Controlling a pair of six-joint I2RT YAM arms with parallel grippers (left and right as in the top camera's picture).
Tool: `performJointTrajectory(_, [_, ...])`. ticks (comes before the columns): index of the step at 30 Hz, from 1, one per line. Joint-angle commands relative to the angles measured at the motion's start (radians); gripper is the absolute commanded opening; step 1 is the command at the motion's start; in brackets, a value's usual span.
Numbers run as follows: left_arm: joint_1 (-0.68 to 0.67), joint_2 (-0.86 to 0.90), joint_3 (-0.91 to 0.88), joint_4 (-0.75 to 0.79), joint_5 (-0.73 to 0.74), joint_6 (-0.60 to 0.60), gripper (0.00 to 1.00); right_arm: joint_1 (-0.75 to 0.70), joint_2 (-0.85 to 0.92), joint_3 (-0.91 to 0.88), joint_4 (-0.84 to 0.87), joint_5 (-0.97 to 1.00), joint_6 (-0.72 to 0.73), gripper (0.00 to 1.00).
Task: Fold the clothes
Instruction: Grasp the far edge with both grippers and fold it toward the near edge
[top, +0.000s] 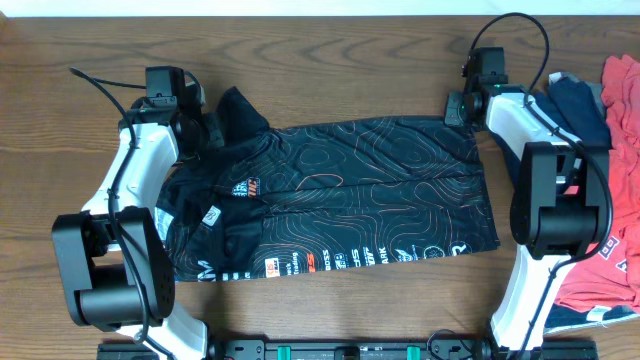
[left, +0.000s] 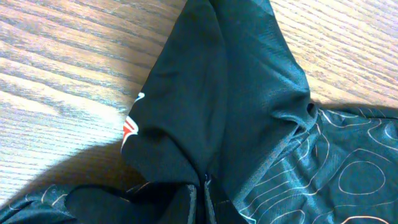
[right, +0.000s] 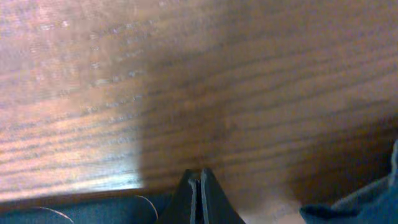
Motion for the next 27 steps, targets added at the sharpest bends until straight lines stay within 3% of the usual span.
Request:
performJointTrajectory(1, [0.005, -0.051, 0.000, -0.013, 0.002, -0.001, 0.06, -0.008, -0.049, -0.013, -0.041, 0.013, 0.022, 0.01])
performJointTrajectory(8, [0.053, -0.206, 0.000, -0.165, 0.002, -0.009, 0.06, -0.052, -0.245, -0.013, -0.195, 0.024, 0.021, 0.01])
performJointTrajectory(17, [0.154, -0.279, -0.007, -0.560, -0.008, -0.008, 0.06, -0.069, -0.352, -0.016, -0.630, 0.024, 0.021, 0.01])
performJointTrajectory(27, [0.190, -0.279, -0.063, -0.657, -0.022, -0.008, 0.06, -0.069, -0.352, -0.066, -0.826, 0.046, 0.021, 0.01])
